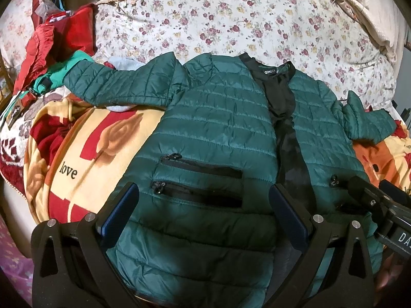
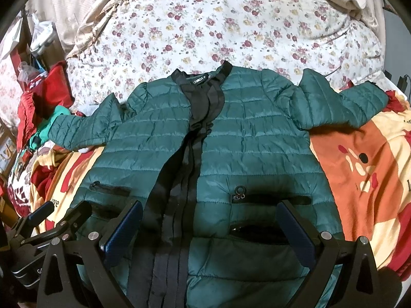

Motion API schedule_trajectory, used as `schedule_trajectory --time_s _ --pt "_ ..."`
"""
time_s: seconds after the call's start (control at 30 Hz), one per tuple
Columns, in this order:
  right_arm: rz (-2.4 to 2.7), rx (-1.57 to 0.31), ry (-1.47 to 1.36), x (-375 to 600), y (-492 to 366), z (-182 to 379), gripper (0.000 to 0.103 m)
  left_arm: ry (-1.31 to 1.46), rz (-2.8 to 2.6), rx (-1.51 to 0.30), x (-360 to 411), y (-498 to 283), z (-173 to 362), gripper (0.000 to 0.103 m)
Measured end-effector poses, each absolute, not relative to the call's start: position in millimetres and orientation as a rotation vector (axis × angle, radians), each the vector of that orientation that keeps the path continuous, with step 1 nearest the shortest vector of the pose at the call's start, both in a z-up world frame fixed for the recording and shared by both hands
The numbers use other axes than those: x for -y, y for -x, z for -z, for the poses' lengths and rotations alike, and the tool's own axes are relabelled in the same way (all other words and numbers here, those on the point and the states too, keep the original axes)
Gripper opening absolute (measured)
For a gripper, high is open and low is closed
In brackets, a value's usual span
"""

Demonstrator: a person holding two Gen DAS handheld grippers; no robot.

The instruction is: Fold large clothes

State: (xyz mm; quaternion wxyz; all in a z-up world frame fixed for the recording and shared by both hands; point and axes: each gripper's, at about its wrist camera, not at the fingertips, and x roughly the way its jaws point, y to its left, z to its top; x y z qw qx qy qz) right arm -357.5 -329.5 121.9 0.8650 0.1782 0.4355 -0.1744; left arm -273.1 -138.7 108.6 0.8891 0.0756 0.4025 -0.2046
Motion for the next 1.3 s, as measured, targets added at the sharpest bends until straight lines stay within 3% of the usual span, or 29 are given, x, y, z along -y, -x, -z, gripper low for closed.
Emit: schedule_trajectory --time_s 1.3 --pt "0.388 -0.895 -0.369 337.8 358.3 -113.0 0.103 -0.161 0.428 -0.847 142.3 271.9 -97.8 0.102"
